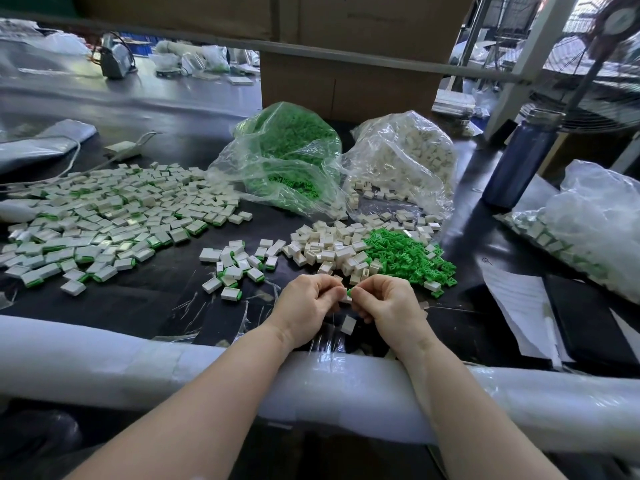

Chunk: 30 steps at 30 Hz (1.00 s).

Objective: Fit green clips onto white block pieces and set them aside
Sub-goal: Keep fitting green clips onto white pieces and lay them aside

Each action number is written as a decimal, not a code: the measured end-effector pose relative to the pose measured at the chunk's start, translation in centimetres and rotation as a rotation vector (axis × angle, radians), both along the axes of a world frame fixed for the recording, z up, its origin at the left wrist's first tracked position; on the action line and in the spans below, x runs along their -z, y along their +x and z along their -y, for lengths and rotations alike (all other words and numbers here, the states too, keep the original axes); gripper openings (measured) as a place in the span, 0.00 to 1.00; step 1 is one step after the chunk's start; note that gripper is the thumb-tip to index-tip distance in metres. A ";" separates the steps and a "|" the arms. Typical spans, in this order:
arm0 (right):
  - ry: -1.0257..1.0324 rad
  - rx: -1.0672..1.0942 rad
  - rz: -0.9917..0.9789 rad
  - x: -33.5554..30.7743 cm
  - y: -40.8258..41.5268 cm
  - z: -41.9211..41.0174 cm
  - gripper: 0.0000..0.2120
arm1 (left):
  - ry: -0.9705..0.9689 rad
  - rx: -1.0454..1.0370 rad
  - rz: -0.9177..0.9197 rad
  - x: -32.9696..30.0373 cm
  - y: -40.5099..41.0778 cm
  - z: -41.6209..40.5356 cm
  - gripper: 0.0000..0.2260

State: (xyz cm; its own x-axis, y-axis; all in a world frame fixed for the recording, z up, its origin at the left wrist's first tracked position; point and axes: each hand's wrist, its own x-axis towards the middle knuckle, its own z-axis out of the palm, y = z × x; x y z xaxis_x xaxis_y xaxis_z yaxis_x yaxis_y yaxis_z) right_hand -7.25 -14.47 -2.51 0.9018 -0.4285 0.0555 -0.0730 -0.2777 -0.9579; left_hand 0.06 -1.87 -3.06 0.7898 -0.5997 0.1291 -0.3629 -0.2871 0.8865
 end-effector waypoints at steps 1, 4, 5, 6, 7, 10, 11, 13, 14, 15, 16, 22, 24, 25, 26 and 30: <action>-0.021 -0.009 -0.007 -0.1 0.0 0.0 0.10 | 0.012 0.004 0.012 0.0 0.0 0.0 0.06; -0.041 -0.027 -0.014 -0.3 -0.1 0.0 0.10 | 0.024 0.016 0.023 0.0 0.0 -0.2 0.05; -0.031 -0.026 -0.014 -0.3 -0.1 0.0 0.10 | 0.019 0.019 0.019 0.1 0.0 -0.2 0.05; -0.022 -0.017 -0.014 -0.3 -0.1 -0.1 0.10 | 0.012 0.024 0.015 0.1 0.0 -0.2 0.05; -0.018 -0.005 -0.013 -0.3 0.0 -0.1 0.10 | 0.006 0.030 0.011 0.1 -0.1 -0.2 0.05; -0.028 0.010 -0.020 -0.3 0.1 -0.1 0.09 | 0.008 0.041 0.012 0.0 -0.1 -0.2 0.05; -0.038 0.000 -0.026 -0.3 0.1 -0.1 0.09 | 0.020 0.044 0.019 -0.1 -0.1 -0.2 0.05; -0.071 -0.026 -0.041 -0.3 0.0 0.0 0.10 | 0.057 0.051 0.040 -0.2 -0.1 -0.2 0.06; -0.083 -0.039 -0.047 -0.2 -0.1 0.1 0.10 | 0.070 0.057 0.047 -0.2 -0.1 -0.3 0.07; -0.086 -0.049 -0.049 -0.2 -0.1 0.2 0.10 | 0.078 0.065 0.049 -0.3 -0.1 -0.3 0.07; -0.080 -0.053 -0.048 -0.2 -0.1 0.2 0.11 | 0.080 0.072 0.049 -0.3 -0.1 -0.3 0.07; 0.010 0.023 0.071 0.1 0.3 0.0 0.06 | -0.056 -0.005 -0.016 0.0 -0.1 0.2 0.05; 0.060 0.033 0.099 0.2 0.2 0.1 0.05 | -0.097 -0.003 -0.034 0.1 -0.1 0.3 0.05; 0.072 0.036 0.104 0.2 0.2 0.1 0.05 | -0.114 0.003 -0.040 0.1 -0.1 0.3 0.05; 0.082 0.040 0.108 0.2 0.2 0.2 0.04 | -0.120 0.011 -0.034 0.1 -0.1 0.3 0.05; 0.157 0.065 0.117 0.2 0.3 0.1 0.06 | -0.070 0.010 0.054 0.3 -0.2 0.4 0.09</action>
State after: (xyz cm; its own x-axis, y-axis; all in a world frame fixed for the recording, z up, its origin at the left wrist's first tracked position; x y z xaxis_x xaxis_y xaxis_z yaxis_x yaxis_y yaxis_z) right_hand -6.96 -14.62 -2.68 0.8632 -0.4975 0.0856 0.0279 -0.1223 -0.9921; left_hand -0.10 -2.23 -3.35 0.7747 -0.5953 0.2133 -0.4130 -0.2209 0.8835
